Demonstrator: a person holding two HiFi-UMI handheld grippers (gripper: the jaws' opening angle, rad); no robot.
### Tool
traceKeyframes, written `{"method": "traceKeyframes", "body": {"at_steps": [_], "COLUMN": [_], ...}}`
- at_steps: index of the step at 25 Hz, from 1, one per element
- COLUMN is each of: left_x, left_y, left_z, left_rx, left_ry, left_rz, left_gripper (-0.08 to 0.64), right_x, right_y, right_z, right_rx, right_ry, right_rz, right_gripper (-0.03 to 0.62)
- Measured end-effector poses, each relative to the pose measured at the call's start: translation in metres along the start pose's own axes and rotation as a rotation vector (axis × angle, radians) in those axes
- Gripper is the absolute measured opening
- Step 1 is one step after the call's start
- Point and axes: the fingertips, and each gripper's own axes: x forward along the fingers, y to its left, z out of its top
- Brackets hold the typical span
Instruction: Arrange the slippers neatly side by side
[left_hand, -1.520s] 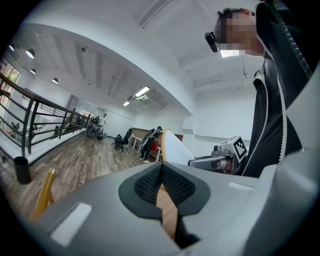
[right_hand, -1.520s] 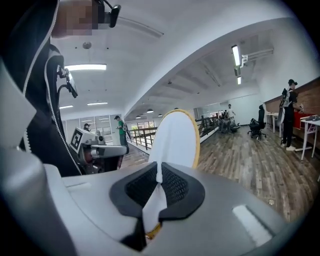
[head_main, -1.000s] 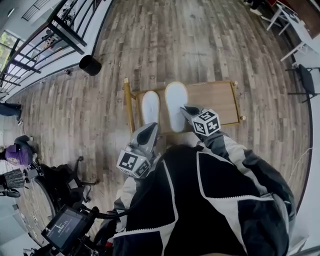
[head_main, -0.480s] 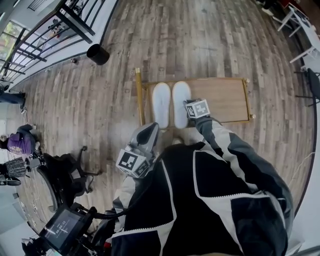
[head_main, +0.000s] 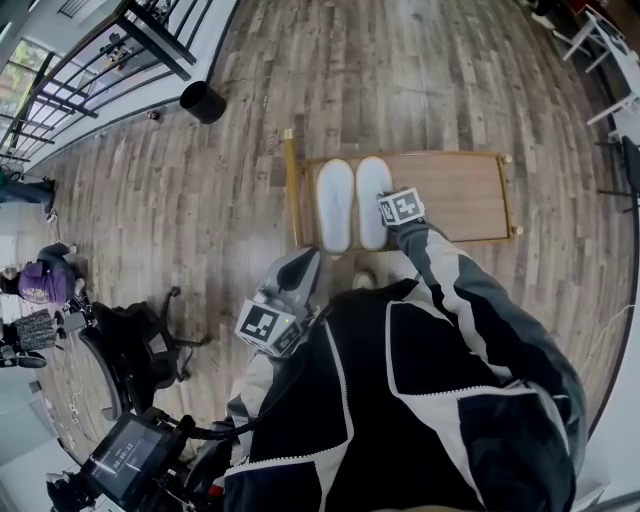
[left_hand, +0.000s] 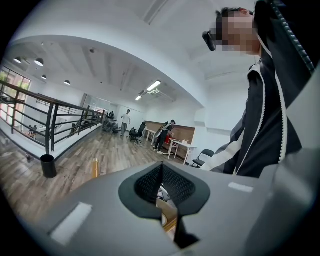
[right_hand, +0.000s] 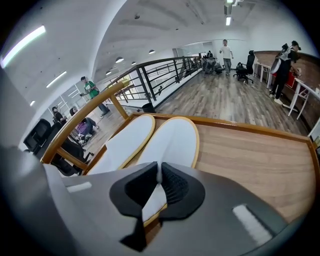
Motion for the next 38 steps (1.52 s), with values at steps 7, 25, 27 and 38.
{"method": "traceKeyframes", "body": {"at_steps": [7,25,27,38], "left_x": [0.000,0.011,0.018,0.040], "left_y": [-0.003,0.005,0.008,-0.002], "left_z": [-0.004,0.005,0.008,0.032], "left_rx": [-0.013,-0.025,-0.024,0.018], "left_ry": [0.015,-0.007,-0.010,-0.064], "left_rz": [-0.011,-0.088,-0.107,-0.213], "left_gripper": [0.018,0.018,0.018,0.018], "right_x": [0.008,-0.073,-0.113,-0.270], "right_y": [0.016,0.059,0.076,0.144], "right_z": [0.005,0.062,0.086,0.095], "right_rx": [-0.189,-0.110,-0.102,-0.120], "right_ry": [0.050,-0.272,-0.411,-0.746], "right_rz": [0.020,0.167,0.217,0.326], "right_gripper": [0.025,0.071,0.043,0.003]}}
